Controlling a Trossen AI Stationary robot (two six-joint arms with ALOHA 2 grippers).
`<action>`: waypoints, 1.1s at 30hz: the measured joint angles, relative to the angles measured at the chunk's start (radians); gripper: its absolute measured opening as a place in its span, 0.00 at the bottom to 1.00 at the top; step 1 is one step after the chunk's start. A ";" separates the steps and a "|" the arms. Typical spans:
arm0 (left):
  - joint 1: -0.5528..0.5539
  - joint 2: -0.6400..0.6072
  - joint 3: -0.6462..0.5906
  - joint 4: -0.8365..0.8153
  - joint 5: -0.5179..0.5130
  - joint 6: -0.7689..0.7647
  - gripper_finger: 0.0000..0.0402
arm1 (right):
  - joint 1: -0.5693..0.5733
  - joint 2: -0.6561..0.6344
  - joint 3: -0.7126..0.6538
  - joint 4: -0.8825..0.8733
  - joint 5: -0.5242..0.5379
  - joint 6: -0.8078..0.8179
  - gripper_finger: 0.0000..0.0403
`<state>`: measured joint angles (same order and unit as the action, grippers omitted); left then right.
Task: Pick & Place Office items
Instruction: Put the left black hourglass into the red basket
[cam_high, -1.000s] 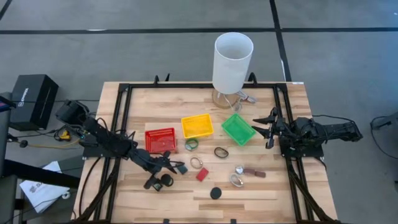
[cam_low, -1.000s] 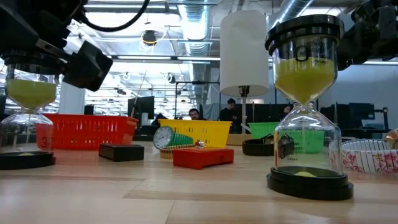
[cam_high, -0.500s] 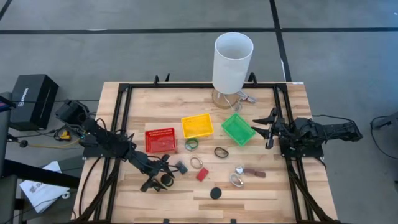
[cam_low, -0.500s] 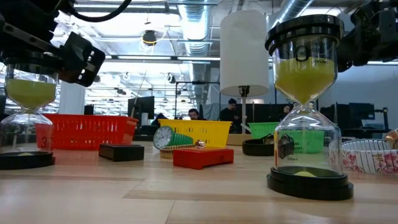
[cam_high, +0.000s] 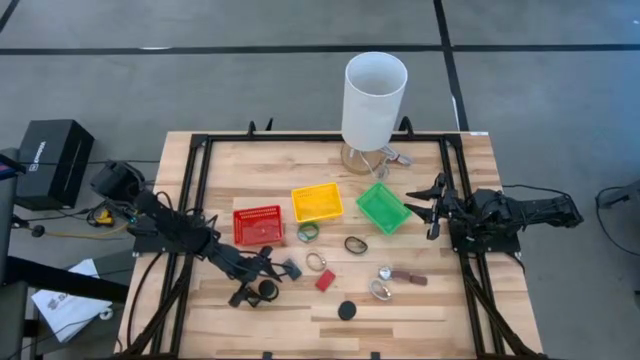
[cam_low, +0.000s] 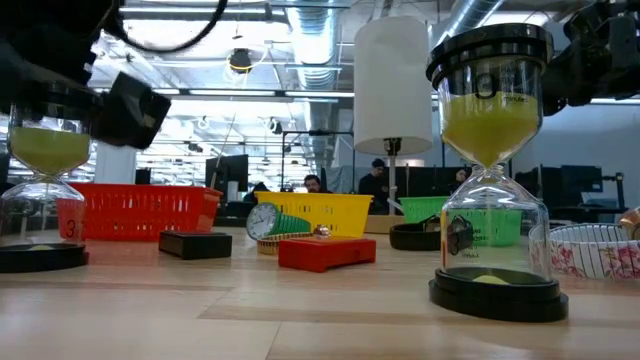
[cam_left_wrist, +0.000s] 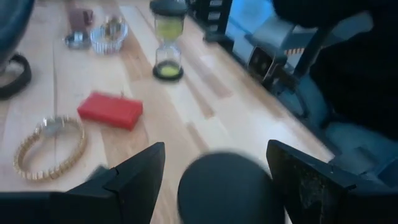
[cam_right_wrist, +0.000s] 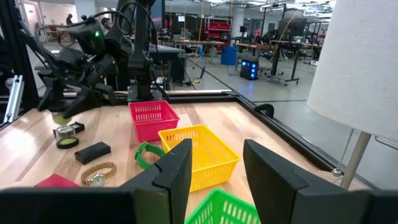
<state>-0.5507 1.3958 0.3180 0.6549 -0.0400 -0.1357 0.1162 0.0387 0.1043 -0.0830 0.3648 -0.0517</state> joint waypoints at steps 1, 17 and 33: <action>0.000 0.007 0.000 -0.003 -0.001 0.001 0.69 | 0.000 0.000 0.000 0.000 0.000 0.000 0.34; 0.000 0.004 0.001 0.012 -0.001 0.004 0.66 | 0.000 0.000 0.000 -0.009 0.000 0.000 0.34; 0.003 -0.032 0.000 0.007 -0.046 -0.003 0.52 | 0.000 0.000 0.000 -0.015 0.000 0.000 0.34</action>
<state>-0.5474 1.3634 0.3183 0.6622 -0.0855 -0.1387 0.1158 0.0387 0.1047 -0.0978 0.3648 -0.0517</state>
